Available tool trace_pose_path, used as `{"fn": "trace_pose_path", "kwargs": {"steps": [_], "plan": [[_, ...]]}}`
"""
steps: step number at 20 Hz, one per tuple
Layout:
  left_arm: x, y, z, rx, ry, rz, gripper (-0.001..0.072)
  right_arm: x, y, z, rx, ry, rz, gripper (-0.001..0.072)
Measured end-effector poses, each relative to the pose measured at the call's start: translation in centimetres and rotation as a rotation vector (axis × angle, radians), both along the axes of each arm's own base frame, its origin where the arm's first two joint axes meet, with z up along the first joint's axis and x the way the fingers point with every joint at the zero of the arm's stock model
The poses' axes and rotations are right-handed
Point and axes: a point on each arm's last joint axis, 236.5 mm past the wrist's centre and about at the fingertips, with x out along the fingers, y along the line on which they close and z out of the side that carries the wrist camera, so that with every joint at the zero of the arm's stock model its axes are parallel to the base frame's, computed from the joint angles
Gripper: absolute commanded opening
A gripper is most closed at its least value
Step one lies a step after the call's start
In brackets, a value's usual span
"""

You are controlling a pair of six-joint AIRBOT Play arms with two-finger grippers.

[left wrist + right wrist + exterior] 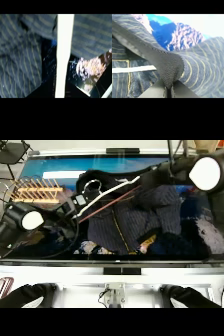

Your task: Fold the shirts.

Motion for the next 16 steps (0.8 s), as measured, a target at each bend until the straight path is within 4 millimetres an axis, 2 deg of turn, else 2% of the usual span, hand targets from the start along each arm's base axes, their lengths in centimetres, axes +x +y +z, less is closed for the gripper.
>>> {"fn": "trace_pose_path", "kwargs": {"steps": [4, 7, 10, 13, 16], "plan": [[-0.2, -2.0, -1.2, -0.03, 0.045, -0.037, 0.0056, -0.9, 2.1, 2.1, -0.009, -0.068, 0.081, 0.0093], [-1.0, -4.6, -3.2, -0.035, 0.097, -0.099, 0.0056, -1.5, 3.3, 3.7, -0.008, -0.109, 0.126, 0.0093], [-1.2, -7.8, -4.5, -0.049, 0.093, -0.164, 0.0056, -2.1, 3.8, 4.0, -0.006, -0.107, 0.151, 0.0093], [0.2, -10.4, -4.8, -0.077, 0.043, -0.198, 0.0055, -2.7, 4.4, 3.7, -0.004, -0.086, 0.179, 0.0094], [3.0, -11.5, -3.7, -0.116, -0.026, -0.184, 0.0055, -3.6, 4.7, 3.0, -0.002, -0.041, 0.198, 0.0099]]}}
